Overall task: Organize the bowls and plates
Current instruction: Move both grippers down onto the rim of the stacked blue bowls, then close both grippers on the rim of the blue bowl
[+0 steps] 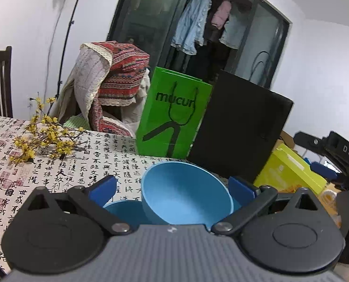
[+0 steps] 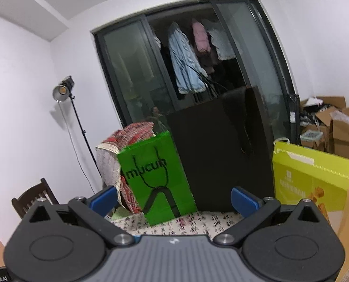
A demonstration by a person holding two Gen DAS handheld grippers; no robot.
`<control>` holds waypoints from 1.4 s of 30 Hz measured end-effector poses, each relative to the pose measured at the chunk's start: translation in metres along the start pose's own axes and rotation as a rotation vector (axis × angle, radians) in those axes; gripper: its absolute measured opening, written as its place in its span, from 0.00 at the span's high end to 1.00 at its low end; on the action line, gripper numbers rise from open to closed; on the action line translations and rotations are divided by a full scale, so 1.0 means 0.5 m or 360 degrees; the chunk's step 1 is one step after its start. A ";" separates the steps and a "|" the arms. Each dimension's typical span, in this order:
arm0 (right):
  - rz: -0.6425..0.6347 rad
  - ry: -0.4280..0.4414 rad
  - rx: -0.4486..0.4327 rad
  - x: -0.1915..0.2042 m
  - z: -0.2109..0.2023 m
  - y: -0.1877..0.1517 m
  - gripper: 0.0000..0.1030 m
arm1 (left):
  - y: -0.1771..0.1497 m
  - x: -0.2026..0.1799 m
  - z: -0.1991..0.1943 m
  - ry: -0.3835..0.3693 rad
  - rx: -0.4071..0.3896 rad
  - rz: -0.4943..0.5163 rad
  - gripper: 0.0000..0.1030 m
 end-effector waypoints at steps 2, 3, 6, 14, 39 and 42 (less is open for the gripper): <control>-0.0025 0.0001 0.0040 -0.002 0.011 -0.008 0.00 | 0.000 0.001 0.013 0.0002 0.0020 -0.0022 0.00; -0.0034 -0.0002 0.0059 -0.004 0.017 -0.012 0.00 | -0.001 0.002 0.021 0.0005 0.0035 -0.0038 0.00; -0.0070 -0.0008 0.0105 -0.006 0.032 -0.023 0.00 | -0.005 -0.001 0.042 0.0036 0.0070 -0.0063 0.00; -0.0105 0.0072 0.0277 0.018 0.093 -0.065 0.03 | -0.015 0.013 0.080 0.0207 0.0163 -0.0114 0.00; -0.0158 0.0107 0.0570 0.065 0.189 -0.167 0.56 | -0.040 0.020 0.152 0.0331 0.0303 -0.0108 0.39; -0.0151 0.0105 0.0585 0.069 0.193 -0.174 0.60 | -0.043 0.018 0.156 0.0342 0.0321 -0.0102 0.48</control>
Point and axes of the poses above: each gripper's, at about its wrist camera, not at the fingertips, and z roughly the way its jaws point, x to its left, y to its top, the point moved 3 cm from there along z, roughly the way its jaws point, and after that the axes turned 3 degrees about -x, right-handed, at the moved point
